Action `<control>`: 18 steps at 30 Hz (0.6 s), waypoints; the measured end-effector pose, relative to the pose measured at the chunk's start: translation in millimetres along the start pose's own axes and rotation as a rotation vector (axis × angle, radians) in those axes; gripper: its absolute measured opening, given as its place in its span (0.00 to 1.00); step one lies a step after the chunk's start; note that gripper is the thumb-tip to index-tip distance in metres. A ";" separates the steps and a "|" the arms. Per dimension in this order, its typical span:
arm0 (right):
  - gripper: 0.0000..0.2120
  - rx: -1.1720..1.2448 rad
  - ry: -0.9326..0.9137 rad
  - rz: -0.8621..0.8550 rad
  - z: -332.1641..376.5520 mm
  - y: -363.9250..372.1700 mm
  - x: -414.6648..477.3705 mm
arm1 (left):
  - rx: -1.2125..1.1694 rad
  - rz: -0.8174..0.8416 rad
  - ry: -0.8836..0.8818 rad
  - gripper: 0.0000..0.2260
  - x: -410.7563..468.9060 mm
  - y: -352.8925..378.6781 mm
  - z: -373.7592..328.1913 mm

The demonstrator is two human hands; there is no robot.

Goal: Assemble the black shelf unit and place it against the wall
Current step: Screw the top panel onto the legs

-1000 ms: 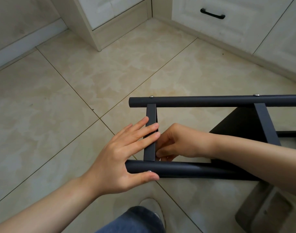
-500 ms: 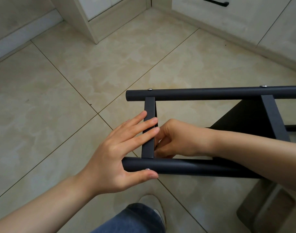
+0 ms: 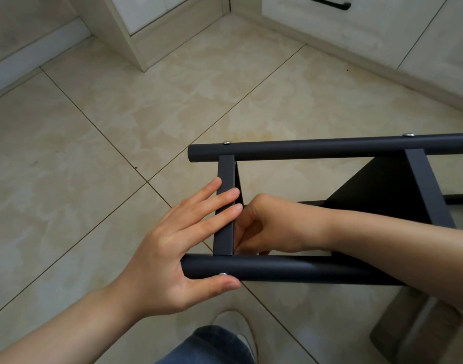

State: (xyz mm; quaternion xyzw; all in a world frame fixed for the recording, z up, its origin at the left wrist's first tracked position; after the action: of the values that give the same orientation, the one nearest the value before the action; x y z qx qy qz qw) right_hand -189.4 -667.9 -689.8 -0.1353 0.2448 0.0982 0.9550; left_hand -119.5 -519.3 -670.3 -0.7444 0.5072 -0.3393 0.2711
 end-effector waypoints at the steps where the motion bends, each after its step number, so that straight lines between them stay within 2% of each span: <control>1: 0.06 0.005 -0.005 -0.003 0.8 0.0 -0.3 | 0.001 0.001 0.000 0.34 0.3 0.1 0.1; 6: 0.07 0.116 -0.023 -0.025 3.2 0.7 -1.1 | 0.005 0.010 -0.004 0.34 0.8 -0.4 -1.0; 12: 0.06 0.294 0.050 0.046 1.0 -3.7 -8.3 | 0.007 0.000 0.005 0.34 0.8 -0.2 -0.9; 18: 0.07 0.272 0.010 0.004 2.5 -2.9 -7.8 | 0.000 0.000 -0.001 0.34 0.3 0.1 -0.6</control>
State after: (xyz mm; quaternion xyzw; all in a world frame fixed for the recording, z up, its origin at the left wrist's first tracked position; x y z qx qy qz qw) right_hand -194.3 -670.7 -683.2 -0.0044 0.2609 0.0654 0.9631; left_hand -120.0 -519.7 -669.9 -0.7445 0.5070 -0.3391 0.2715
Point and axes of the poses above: each hand's wrist, its own x-axis towards the middle knuckle, its own y-axis out of the palm, z = x × y, the point moved 4 cm from there along x, towards the middle knuckle, and after that the axes turned 3 degrees about x, right-handed, at the moved point
